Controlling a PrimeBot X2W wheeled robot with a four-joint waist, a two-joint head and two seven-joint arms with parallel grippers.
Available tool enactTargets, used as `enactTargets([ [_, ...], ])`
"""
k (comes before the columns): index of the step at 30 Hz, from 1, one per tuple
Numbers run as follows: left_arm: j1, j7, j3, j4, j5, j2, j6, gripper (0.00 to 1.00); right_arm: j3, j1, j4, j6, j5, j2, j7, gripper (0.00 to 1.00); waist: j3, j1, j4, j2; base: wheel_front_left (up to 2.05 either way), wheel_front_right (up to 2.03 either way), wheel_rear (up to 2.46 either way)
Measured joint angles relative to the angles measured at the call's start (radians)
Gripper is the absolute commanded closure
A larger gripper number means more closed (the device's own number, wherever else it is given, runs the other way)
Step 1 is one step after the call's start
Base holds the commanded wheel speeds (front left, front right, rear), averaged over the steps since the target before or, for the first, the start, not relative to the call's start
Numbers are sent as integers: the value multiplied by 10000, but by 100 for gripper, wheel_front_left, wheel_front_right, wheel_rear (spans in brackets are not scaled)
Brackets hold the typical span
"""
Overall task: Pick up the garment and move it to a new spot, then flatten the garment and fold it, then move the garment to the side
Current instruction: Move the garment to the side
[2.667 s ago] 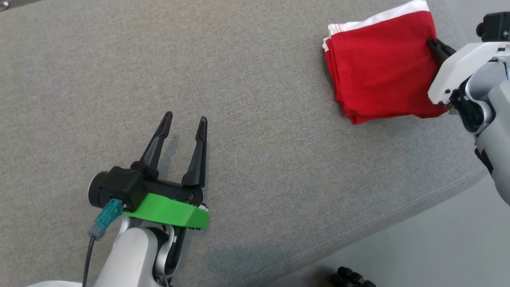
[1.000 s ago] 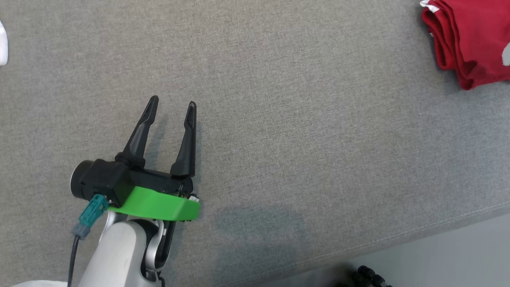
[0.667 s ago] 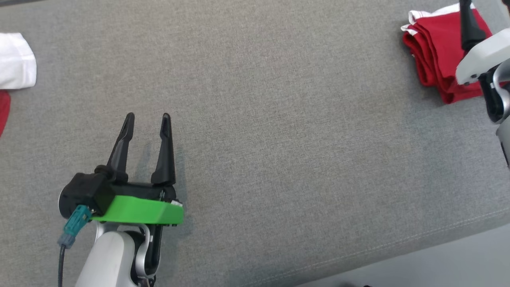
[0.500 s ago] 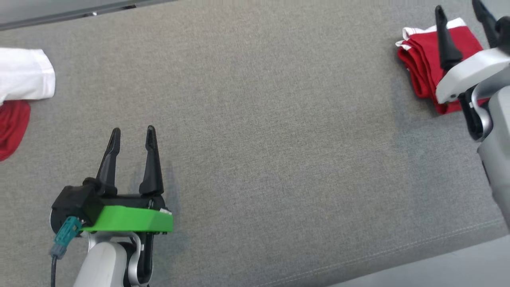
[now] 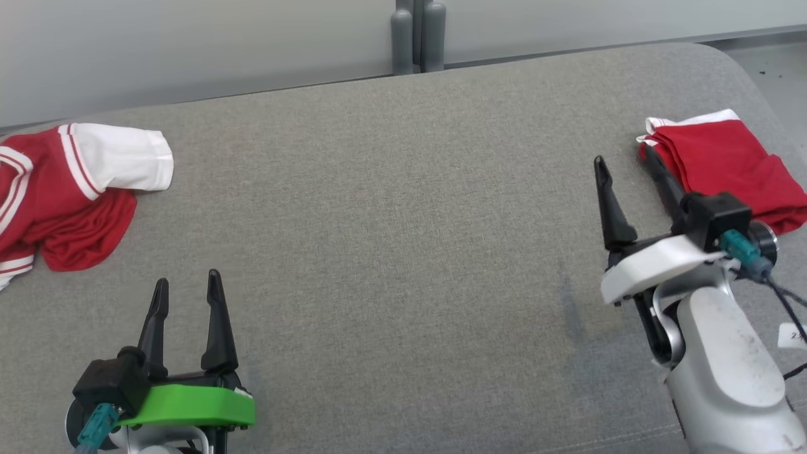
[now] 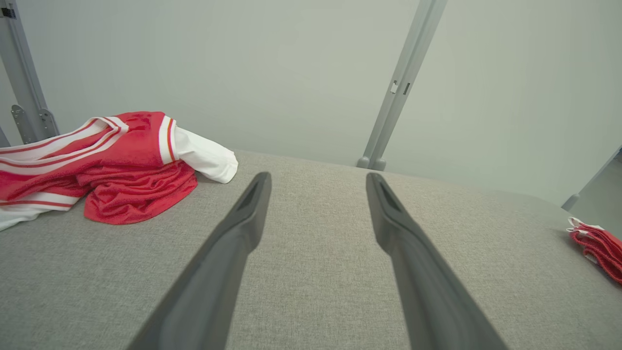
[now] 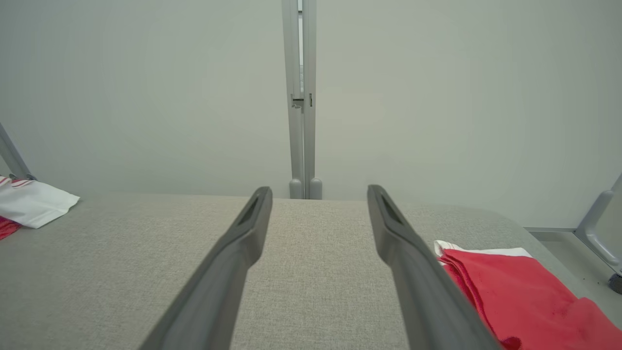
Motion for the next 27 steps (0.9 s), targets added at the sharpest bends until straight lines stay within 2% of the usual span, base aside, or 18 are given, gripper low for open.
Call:
enactTargets([
  [4, 225, -10, 107, 69, 109, -109, -59, 0, -222, 1010, -861, 0, -372, 589, 33, 0, -347, 0, 229, 0, 0, 0, 0],
  [10, 409, -12, 230, 290, 222, -255, -150, 0, -359, 2305, -2033, 0, -782, 1007, 314, 0, -741, 0, 526, 0, 0, 0, 0],
  [17, 531, -15, 282, 539, 230, -437, -274, 0, -142, 3197, -3112, 0, -940, 1114, 631, 0, -971, 0, 775, 2, 0, 0, 0],
  [27, 483, -25, 236, 700, 284, -541, -368, 0, -31, 3589, -3354, 0, -441, 1127, 805, 0, -997, 0, 945, 2, 0, 0, 0],
])
